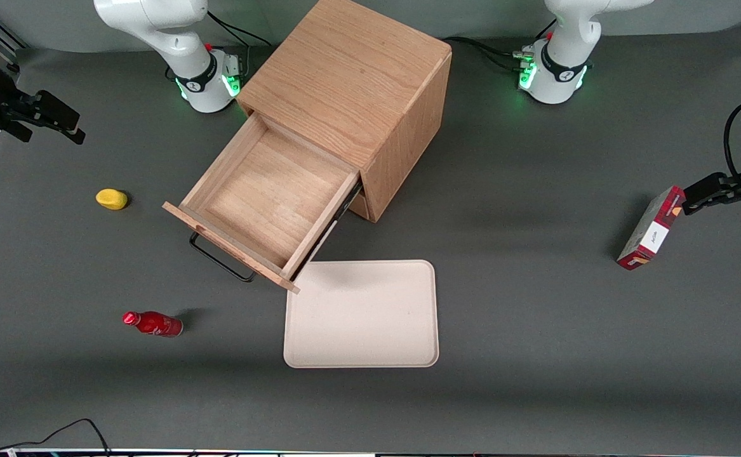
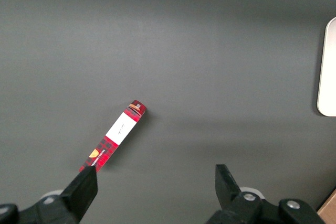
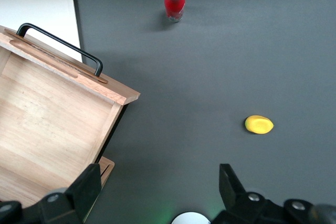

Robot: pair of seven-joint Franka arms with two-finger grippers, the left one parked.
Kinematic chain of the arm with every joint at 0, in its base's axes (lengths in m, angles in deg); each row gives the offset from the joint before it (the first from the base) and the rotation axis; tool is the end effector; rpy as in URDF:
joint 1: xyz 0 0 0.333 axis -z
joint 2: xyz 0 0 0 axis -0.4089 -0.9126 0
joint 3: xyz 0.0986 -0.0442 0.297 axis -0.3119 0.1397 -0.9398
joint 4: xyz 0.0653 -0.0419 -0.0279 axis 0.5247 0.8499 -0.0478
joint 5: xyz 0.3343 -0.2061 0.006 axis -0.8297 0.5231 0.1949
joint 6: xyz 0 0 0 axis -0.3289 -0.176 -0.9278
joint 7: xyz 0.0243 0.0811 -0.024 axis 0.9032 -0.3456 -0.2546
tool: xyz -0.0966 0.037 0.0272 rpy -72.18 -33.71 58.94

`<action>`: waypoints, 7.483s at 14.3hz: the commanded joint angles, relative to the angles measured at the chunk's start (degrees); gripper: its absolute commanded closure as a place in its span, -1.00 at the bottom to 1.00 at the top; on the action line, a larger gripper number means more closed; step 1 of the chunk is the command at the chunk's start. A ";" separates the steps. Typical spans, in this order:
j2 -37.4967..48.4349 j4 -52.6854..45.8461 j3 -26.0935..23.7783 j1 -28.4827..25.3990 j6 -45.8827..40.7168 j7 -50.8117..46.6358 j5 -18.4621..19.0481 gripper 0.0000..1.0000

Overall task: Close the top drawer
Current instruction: 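Move the right gripper toward the open drawer's black handle, then lower the right gripper against the drawer front beside the handle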

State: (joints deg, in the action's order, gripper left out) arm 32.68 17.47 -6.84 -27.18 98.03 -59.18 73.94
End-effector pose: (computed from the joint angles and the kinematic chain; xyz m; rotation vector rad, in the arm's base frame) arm 0.4771 0.0139 0.6605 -3.1339 0.1615 -0.0067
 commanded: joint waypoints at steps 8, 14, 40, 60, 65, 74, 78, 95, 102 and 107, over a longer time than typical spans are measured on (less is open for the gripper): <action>-1.36 -2.67 0.13 0.49 -2.20 0.14 -0.78 -1.00; -2.32 -2.94 0.22 1.19 -2.90 -0.03 -1.13 -1.00; -34.76 -46.09 -3.83 -3.02 -17.67 44.86 -3.33 -1.00; -48.38 -40.13 -4.00 -3.02 -6.08 49.54 -9.83 -1.00; -48.82 -35.37 -4.27 -3.11 -2.46 45.50 -10.71 -1.00; -48.38 -29.05 -4.35 -3.11 0.96 39.88 -13.78 -1.00; -48.38 -26.50 -4.35 -3.11 2.63 39.52 -14.57 -1.00; -36.97 -9.81 -7.77 -3.20 6.59 31.71 -20.29 -1.00; -28.79 3.47 -10.85 -3.20 12.74 28.02 -23.54 -1.00; -24.05 10.75 -15.25 -3.11 16.95 23.43 -25.73 -1.00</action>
State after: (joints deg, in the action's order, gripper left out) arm 4.14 22.14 -20.57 -30.38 111.90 -33.92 51.32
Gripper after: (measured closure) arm 0.000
